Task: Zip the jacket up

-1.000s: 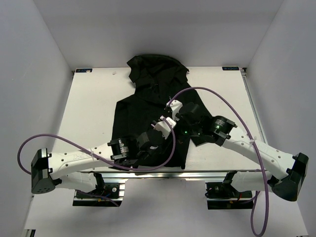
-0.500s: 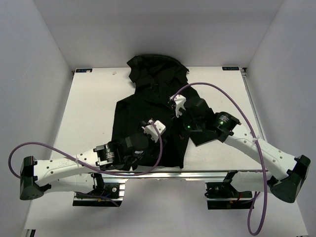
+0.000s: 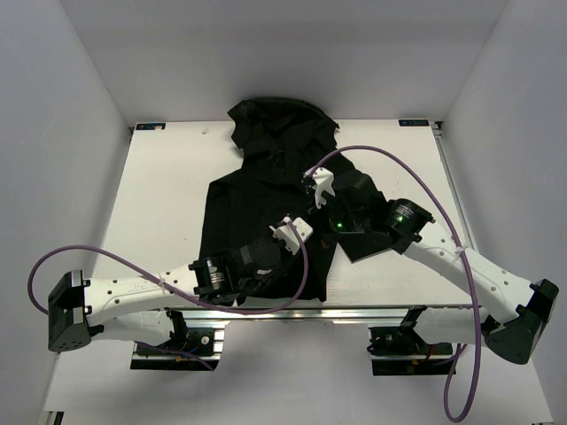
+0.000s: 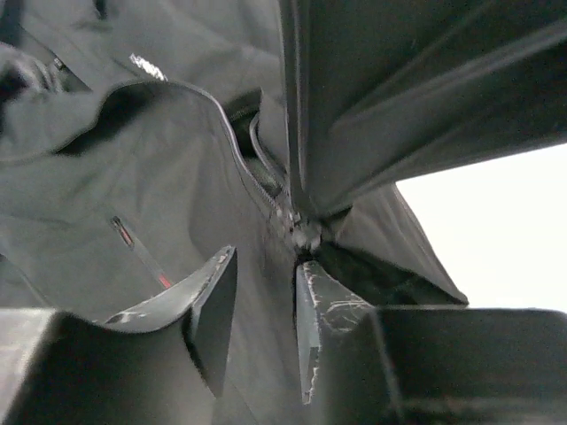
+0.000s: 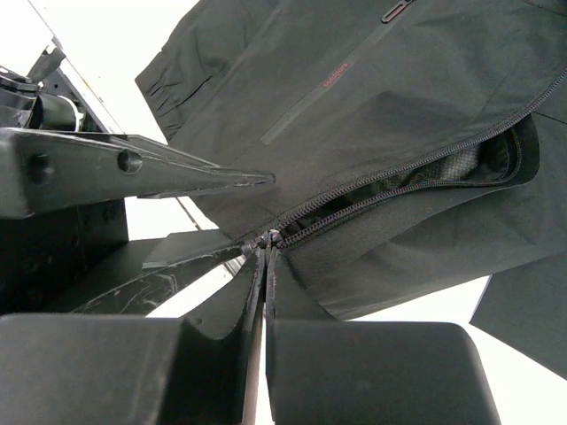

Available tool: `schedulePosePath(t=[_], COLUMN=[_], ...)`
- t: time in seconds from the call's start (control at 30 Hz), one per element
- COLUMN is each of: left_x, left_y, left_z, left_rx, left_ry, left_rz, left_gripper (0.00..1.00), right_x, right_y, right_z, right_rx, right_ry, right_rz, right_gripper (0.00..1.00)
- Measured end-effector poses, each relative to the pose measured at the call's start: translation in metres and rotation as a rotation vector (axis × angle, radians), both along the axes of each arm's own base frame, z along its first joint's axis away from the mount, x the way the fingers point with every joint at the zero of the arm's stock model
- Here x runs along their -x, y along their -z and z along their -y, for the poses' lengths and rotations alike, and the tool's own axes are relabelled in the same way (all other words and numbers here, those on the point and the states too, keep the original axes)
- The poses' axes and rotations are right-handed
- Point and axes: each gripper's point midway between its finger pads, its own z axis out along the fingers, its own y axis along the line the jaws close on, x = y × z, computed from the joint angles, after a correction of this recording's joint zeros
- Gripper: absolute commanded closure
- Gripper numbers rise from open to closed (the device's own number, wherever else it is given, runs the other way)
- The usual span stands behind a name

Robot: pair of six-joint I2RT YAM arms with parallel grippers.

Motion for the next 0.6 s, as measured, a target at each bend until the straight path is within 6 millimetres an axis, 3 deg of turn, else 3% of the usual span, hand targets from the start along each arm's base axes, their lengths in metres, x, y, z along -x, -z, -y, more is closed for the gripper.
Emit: schedulePosePath(t=[0.1,0.17,0.2,0.23,0.5,0.6], left_x=[-0.003,-0.004,-0.004,-0.004,0.002,0.005], left_y=[-0.008,-0.01,-0.01,-0.01,-0.009,-0.017], left_z=[0.002,0.003,0.003,0.003,0.001,-0.004], left_rx=[0.018,0.016,0.012,0.009,-0.001,0.027], left_ry=[-0.003,0.001,0.005,0.01,0.058,0.068], left_rz=[0.029,0.041,0.047,0.05,0.059,0.06], left_gripper=[0.57,0.68,0.75,1.0,1.0,1.0], right_x=[0.0,-0.001,-0.001,-0.001,-0.013,-0.028], right_y=[0.0,0.0,0.0,0.0,0.001,0.005], right_z=[0.0,0.0,0.001,0.0,-0.009,-0.008], right_rx=[-0.001,-0.003,-0.003,-0.004,-0.006,0.03], right_ry=[0.002,0.005,0.009,0.009,0.046,0.115], right_rz=[-0.003,-0.004,-0.006,-0.006,-0.009,0.023], right_gripper=[1.0,1.0,1.0,1.0,1.0,1.0])
